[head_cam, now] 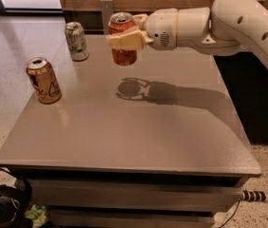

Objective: Move coke can near 7up can

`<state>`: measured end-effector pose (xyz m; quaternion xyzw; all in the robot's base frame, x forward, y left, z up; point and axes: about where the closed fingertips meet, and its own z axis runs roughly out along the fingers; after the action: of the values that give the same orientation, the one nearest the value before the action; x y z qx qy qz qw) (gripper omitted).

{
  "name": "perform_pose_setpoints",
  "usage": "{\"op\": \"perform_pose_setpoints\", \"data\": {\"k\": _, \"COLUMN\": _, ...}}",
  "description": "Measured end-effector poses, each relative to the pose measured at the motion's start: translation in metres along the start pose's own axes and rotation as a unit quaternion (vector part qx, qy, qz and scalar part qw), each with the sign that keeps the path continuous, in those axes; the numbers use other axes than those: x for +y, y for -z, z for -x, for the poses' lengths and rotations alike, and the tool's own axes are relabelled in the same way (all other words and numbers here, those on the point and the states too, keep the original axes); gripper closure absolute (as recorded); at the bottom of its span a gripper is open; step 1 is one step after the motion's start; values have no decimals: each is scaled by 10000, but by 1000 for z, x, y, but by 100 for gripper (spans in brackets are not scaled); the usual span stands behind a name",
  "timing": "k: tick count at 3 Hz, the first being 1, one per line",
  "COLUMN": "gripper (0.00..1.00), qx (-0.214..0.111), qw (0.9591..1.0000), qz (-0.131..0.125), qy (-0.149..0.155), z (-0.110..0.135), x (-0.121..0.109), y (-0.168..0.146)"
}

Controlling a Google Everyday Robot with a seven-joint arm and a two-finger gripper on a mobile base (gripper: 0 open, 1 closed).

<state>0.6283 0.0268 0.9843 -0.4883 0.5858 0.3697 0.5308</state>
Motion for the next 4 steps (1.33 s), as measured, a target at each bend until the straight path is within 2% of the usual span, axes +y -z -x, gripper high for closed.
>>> {"op": "perform_pose_setpoints", "data": {"k": 1, "gripper": 100, "qx": -54, "qw": 9985, "qz": -407, "qy": 356, "z": -5, "x": -54, "y": -22}}
{"op": "perform_pose_setpoints", "data": {"k": 2, "gripper": 100, "qx": -54, "qw": 9985, "qz": -406, "qy": 356, "z": -5, "x": -54, "y": -22}}
{"op": "perform_pose_setpoints", "data": {"k": 3, "gripper": 100, "qx": 42, "qw": 9985, "qz": -497, "qy": 228, "z": -18, "x": -75, "y": -29}}
{"op": "perform_pose_setpoints", "data": {"k": 4, "gripper": 100, "qx": 103, "qw": 9981, "qz": -600, "qy": 11, "z": -38, "x": -108, "y": -37}}
